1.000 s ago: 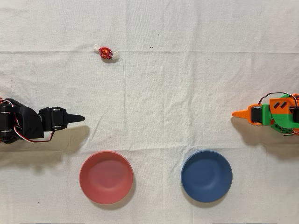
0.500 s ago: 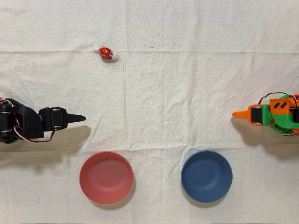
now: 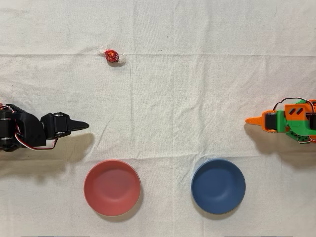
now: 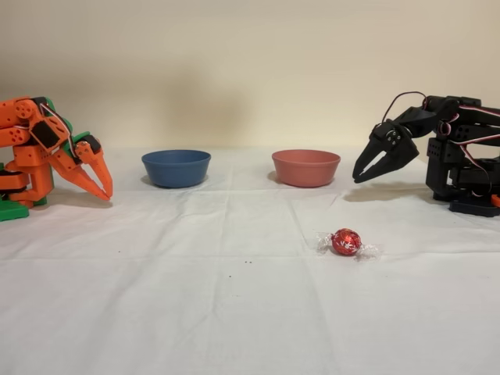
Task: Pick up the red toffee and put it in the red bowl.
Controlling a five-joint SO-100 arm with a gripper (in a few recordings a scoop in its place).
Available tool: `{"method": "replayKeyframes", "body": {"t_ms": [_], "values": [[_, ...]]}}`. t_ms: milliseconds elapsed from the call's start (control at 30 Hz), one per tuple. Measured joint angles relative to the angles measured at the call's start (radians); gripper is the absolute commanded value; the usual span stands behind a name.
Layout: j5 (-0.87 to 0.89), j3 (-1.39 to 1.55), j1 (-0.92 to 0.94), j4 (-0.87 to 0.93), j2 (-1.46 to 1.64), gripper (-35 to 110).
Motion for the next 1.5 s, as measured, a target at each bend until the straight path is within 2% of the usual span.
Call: {"method": "replayKeyframes", "body": {"t_ms": [167, 500, 800, 967, 1233, 1400, 1500], "values": [[-0.032, -0.15, -0.003, 0.026, -0.06, 0], [0.015, -0.575, -0.046, 0.064, -0.485, 0], [0.117, -0.828, -0.268, 0.112, -0.693, 0], [0.1, -0.951, -0.396, 0.207, -0.848, 0], [0.149, -1.081, -0.485, 0.207, -1.086, 0], [0.115, -1.124, -0.541, 0.178, -1.203, 0], [0.003, -1.126, -0.56, 0.135, -1.241, 0]]}}
